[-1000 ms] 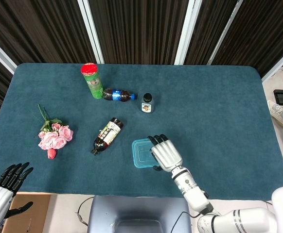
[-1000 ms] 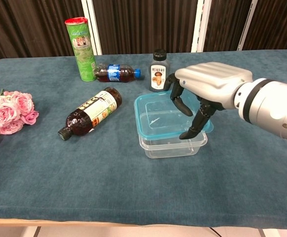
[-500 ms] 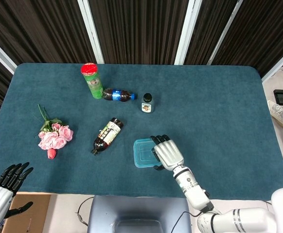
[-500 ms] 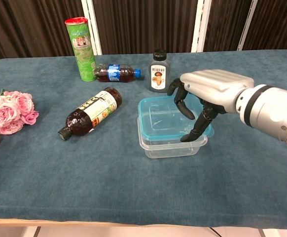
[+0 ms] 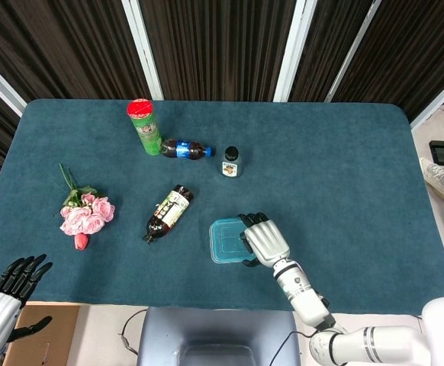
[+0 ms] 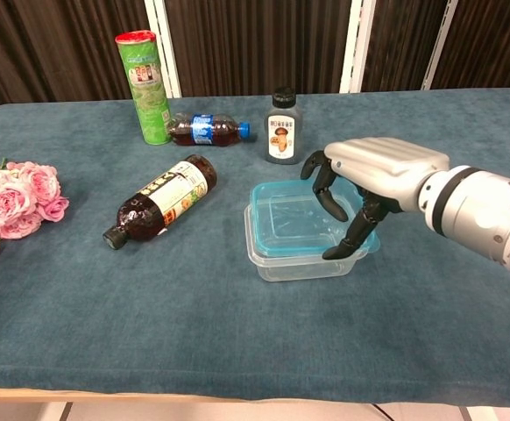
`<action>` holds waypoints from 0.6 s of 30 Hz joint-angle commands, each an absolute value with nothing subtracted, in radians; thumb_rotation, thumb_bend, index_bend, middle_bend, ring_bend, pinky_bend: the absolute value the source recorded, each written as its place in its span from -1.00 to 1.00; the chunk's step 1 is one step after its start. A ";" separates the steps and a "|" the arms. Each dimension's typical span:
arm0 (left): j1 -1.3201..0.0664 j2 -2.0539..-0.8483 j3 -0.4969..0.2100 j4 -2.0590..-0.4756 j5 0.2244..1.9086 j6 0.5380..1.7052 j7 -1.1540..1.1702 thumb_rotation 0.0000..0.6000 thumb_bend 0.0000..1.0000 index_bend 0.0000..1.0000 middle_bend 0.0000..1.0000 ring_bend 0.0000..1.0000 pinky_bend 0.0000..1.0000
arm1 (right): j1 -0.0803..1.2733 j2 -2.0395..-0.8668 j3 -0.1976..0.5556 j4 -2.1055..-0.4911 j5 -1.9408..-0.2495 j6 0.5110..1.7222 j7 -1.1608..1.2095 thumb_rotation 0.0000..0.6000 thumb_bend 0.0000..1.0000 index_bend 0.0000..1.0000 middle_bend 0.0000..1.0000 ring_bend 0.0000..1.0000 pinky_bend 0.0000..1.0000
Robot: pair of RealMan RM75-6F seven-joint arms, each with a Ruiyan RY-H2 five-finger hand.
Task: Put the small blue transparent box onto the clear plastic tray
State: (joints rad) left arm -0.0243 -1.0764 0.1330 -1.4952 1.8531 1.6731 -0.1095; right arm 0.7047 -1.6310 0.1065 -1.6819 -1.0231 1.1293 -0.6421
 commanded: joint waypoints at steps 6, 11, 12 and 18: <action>-0.023 -1.075 0.134 -1.494 1.857 1.677 -0.112 1.00 -0.15 -1.00 -0.97 -0.97 -0.80 | 0.697 -1.642 0.102 -1.661 -1.036 1.122 -0.623 1.00 -0.40 0.82 0.28 -0.12 -0.29; -0.023 -1.075 0.134 -1.494 1.855 1.677 -0.113 1.00 -0.14 -1.00 -0.97 -0.97 -0.80 | 0.695 -1.649 0.107 -1.649 -1.041 1.118 -0.614 1.00 -0.40 0.82 0.28 -0.12 -0.29; -0.023 -1.075 0.133 -1.494 1.855 1.677 -0.114 1.00 -0.15 -1.00 -0.97 -0.97 -0.80 | 0.695 -1.650 0.108 -1.647 -1.044 1.118 -0.611 1.00 -0.40 0.82 0.28 -0.12 -0.29; -0.023 -1.074 0.134 -1.494 1.855 1.677 -0.115 1.00 -0.15 -1.00 -0.97 -0.97 -0.80 | 0.692 -1.653 0.116 -1.639 -1.042 1.108 -0.592 1.00 -0.40 0.82 0.28 -0.12 -0.29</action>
